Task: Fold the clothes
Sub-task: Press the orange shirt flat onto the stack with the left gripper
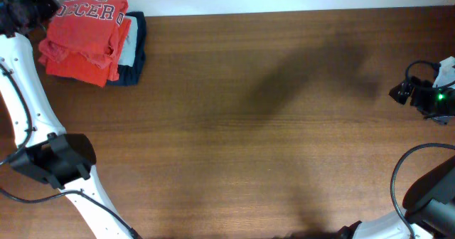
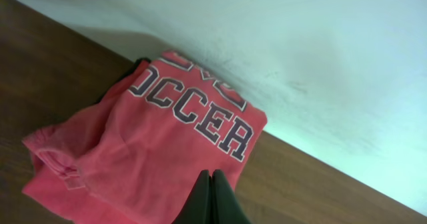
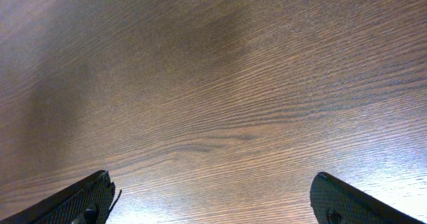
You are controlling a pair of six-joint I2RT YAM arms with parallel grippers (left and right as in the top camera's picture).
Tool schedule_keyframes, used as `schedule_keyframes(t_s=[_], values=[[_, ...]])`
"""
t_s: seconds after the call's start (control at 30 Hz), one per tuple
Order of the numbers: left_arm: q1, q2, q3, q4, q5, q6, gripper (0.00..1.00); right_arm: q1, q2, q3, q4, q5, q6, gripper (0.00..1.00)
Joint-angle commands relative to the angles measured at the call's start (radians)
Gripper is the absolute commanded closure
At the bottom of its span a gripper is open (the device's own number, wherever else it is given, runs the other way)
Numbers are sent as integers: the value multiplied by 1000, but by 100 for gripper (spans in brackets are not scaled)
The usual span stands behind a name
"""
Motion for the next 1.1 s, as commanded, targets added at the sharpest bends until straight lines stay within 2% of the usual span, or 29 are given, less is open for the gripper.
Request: schedule_keyframes(t_s=[0.0,0.4,0.63,0.77,0.83,0.97,1.07], values=[[36,74,-10,5,33,3,100,-1,-2,2,1,8,-7,2],[100,306,-11,-69,32,-14,100,-1,-2,2,1,8,-7,1],[98,232,47,-89,64,-15,100,-1,-2,2,1,8,-7,1],[79,111,90,-90,136,-15,99,-1,-2,2,1,8,-7,1],[58,79,90,-101,270,-5,99,-1,-2,2,1,8,-7,2],[42,109,85,-113,451,42,100,-1,-2,2,1,8,-7,2],[32,142,85,-141,470,74,100,-1,-2,2,1,8,-7,2]])
